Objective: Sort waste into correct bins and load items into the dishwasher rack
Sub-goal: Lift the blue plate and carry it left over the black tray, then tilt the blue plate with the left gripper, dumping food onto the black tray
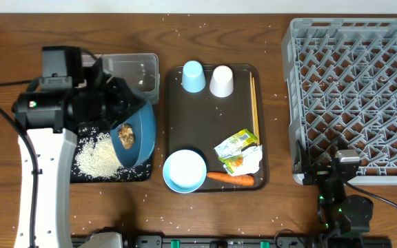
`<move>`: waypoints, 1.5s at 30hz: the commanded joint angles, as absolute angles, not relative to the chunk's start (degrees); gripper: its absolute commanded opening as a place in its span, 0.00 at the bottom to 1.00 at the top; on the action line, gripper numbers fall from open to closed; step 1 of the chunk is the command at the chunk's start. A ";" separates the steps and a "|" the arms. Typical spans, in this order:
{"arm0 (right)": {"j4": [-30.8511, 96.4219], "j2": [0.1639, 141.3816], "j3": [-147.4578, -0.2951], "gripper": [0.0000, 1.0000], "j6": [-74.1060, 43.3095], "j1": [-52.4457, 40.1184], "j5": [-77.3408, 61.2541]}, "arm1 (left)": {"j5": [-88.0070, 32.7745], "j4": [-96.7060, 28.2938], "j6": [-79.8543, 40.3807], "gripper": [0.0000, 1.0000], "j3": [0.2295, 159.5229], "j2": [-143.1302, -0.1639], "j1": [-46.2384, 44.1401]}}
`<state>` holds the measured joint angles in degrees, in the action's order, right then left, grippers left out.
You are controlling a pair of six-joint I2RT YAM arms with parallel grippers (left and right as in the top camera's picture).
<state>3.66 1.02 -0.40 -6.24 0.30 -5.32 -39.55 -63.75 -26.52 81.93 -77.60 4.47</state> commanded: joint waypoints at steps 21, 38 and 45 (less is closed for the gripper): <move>3.88 0.93 -0.32 0.99 -5.50 0.58 -4.93 | -83.70 -59.05 -13.74 0.06 64.79 -77.14 34.94; 3.88 0.93 -0.32 0.99 -5.50 0.58 -4.93 | -89.58 -59.05 -15.64 0.06 58.15 -77.14 45.76; 3.88 0.93 -0.32 0.99 -5.50 0.58 -4.93 | -89.97 -59.09 -15.68 0.06 58.13 -77.14 46.06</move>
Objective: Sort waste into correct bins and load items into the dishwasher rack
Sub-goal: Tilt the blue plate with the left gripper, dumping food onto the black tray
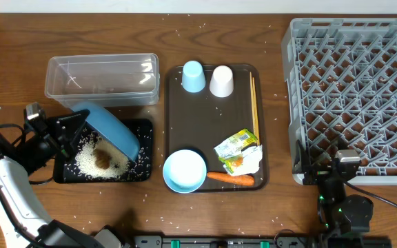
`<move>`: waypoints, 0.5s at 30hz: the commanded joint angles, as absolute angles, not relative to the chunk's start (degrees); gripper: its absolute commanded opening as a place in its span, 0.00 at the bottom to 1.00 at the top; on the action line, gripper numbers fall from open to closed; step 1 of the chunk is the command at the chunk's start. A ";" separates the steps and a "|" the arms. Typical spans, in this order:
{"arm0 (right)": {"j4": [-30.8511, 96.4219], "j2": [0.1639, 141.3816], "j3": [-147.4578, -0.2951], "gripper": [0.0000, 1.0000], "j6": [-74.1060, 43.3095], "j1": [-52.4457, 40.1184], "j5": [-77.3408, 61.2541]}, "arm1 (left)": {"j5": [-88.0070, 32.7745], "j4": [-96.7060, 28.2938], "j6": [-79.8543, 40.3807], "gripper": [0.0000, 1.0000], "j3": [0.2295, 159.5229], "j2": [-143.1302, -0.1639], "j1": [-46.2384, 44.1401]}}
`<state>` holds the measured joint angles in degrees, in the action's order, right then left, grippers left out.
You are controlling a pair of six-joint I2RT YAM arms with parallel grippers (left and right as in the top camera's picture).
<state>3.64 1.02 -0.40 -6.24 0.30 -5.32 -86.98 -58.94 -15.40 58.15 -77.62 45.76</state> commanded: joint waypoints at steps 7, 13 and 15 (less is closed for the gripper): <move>3.88 0.93 -0.32 0.99 -5.50 0.58 -4.93 | -90.00 -59.92 -15.70 0.06 58.13 -76.23 44.88; 3.88 0.93 -0.32 0.99 -5.50 0.58 -4.93 | -88.55 -59.90 -15.75 0.06 58.92 -72.88 41.17; 3.88 0.93 -0.32 0.99 -5.50 0.58 -4.93 | -86.15 -59.90 -17.37 0.06 59.90 -71.29 39.42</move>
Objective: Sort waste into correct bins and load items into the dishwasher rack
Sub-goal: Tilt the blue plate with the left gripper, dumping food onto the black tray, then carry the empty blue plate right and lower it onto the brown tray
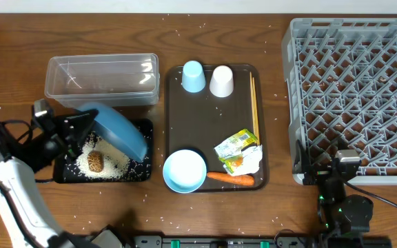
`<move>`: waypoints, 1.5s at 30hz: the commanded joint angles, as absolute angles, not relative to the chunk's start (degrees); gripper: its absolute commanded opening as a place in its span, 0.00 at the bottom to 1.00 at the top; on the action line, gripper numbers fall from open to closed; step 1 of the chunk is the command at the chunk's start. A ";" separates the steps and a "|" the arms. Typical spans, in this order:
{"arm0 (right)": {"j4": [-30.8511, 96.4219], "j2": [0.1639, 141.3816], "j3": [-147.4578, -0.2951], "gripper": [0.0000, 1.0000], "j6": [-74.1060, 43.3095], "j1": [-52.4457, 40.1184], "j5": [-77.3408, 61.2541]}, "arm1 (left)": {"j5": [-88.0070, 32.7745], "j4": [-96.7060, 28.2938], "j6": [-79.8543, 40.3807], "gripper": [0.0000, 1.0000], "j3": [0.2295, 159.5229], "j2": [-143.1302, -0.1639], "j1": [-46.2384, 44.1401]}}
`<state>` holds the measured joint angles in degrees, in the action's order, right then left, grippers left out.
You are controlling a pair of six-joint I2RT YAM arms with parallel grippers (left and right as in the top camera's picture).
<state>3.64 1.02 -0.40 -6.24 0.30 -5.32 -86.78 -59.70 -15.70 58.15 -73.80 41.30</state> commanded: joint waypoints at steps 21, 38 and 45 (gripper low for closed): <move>3.88 0.93 -0.32 0.99 -5.50 0.58 -4.93 | -26.28 -30.30 -41.47 0.06 64.40 -62.41 -18.00; 3.88 0.93 -0.32 0.99 -5.50 0.58 -4.93 | 0.73 -16.91 -36.47 0.06 64.40 -83.99 -38.06; 3.88 0.93 -0.32 0.99 -5.50 0.58 -4.93 | 1.13 -17.91 -34.28 0.16 64.36 -86.61 -38.00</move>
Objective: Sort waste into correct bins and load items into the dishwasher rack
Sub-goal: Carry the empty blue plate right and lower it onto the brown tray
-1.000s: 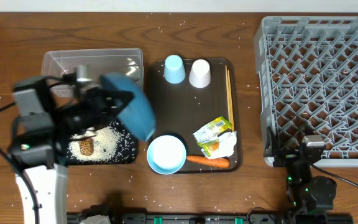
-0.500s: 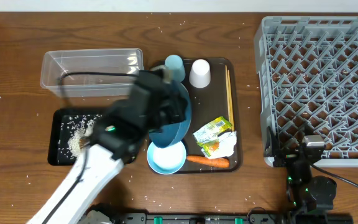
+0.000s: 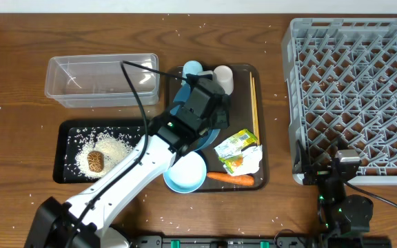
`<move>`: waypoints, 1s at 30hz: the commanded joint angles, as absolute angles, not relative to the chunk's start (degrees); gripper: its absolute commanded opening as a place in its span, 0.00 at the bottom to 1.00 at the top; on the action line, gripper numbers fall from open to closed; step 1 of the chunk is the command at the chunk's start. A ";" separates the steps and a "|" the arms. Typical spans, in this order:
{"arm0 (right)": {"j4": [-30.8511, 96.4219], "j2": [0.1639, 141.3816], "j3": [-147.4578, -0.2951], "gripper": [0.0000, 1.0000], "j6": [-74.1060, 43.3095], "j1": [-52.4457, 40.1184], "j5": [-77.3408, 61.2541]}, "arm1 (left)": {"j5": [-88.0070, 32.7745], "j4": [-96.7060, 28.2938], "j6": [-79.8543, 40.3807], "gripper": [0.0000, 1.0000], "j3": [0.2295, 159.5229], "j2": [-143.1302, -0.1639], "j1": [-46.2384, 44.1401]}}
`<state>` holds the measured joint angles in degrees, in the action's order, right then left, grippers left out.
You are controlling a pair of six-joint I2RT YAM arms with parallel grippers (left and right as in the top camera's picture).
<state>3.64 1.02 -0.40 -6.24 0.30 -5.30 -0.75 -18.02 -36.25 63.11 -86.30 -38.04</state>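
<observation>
My left arm reaches from the bottom left over the brown tray [image 3: 174, 83]. The left gripper [image 3: 207, 116] sits above the tray's middle, shut on the darker blue bowl [image 3: 211, 138], which shows only as blue edges around the fingers. A light blue bowl [image 3: 185, 172] lies just in front of it. Behind the gripper are a blue cup [image 3: 192, 67] and a white cup [image 3: 223, 79]. Chopsticks [image 3: 253, 103], a crumpled wrapper [image 3: 238, 151] and a carrot [image 3: 229, 178] lie on the tray's right side. My right gripper [image 3: 336, 169] rests by the rack's front edge.
A black tray [image 3: 67, 131] at the left holds spilled rice [image 3: 112, 148] and a brown food lump [image 3: 96, 161]. A clear plastic bin [image 3: 102, 79] stands behind it. The grey dishwasher rack [image 3: 353, 89] fills the right side. Rice grains are scattered on the wooden table.
My left gripper, with the blue bowl, was tilted over the black tray and is now over the middle of the brown tray. Rice and the food lump remain on the black tray.
The left gripper first held the blue bowl tilted over the black tray, with a food lump inside it. Then the lump lay on the rice while the bowl stayed tipped above. Now the bowl is over the brown tray. The right arm stayed still.
</observation>
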 commanded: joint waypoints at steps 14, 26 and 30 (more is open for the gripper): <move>3.88 0.93 -0.32 0.99 -5.50 0.58 -4.93 | 0.47 -18.68 -34.11 0.29 64.38 -83.57 -38.02; 3.88 0.93 -0.32 0.99 -5.50 0.58 -4.93 | -3.42 -31.90 -34.13 0.96 64.38 -71.70 -38.06; 3.88 0.93 -0.32 0.99 -5.50 0.58 -4.93 | -14.26 -32.77 -34.13 0.98 64.36 -71.55 -38.09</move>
